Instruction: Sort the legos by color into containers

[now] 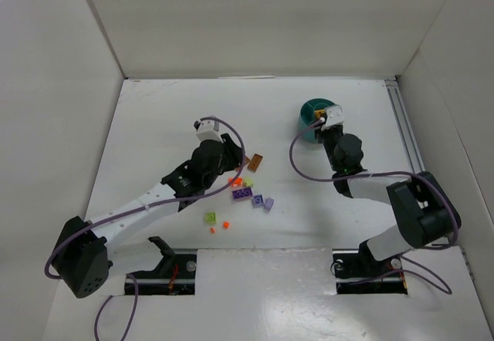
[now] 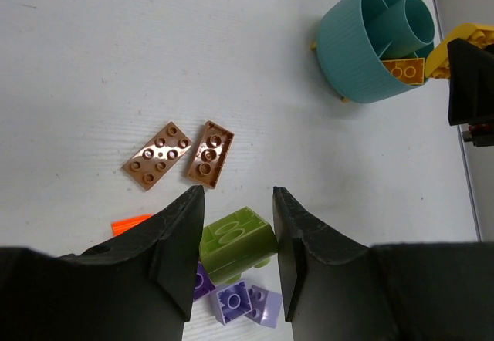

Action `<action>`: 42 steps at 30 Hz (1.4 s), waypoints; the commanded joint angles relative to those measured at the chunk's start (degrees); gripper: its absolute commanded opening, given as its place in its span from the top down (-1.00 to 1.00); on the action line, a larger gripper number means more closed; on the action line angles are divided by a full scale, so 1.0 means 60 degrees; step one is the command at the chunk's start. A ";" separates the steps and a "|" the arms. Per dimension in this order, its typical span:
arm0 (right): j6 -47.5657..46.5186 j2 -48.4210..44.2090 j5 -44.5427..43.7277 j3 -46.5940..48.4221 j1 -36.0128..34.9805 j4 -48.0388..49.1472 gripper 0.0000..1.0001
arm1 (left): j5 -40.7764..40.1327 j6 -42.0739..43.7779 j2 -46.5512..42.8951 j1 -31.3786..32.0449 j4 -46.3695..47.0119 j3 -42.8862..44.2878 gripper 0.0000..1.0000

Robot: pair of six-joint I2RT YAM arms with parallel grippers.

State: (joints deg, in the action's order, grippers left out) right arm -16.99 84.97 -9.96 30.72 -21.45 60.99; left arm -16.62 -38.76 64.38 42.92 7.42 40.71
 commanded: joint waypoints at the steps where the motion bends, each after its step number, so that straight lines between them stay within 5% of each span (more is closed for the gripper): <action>1: 0.0342 0.0486 -0.0450 0.0445 -0.0087 0.1640 0.54 | -0.0290 0.0132 -0.0344 -0.0019 0.0287 -0.0061 1.00; 23: 0.0635 0.3533 -0.2046 0.0359 -0.0730 0.6061 0.32 | -0.0379 0.0045 -0.0608 -0.0019 0.0287 -0.0603 1.00; 28: 0.0635 0.3314 -0.2559 0.0358 -0.0907 0.5613 0.27 | -0.0379 0.0045 -0.0696 -0.0019 0.0184 -0.0690 1.00; 36: 0.0723 0.2861 -0.2662 0.0197 -0.0995 0.5539 -0.49 | -0.0467 0.0045 -0.0784 -0.0019 0.0096 -0.0691 1.00; 42: 0.0882 0.0552 -0.2530 0.0503 -0.0995 0.1825 -0.81 | -0.0364 0.0234 -0.0784 -0.0019 0.0096 -0.0383 1.00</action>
State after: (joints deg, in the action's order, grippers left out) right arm -13.47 96.57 -25.12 31.75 -26.94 73.14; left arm -18.46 -38.65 61.30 42.92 7.38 36.97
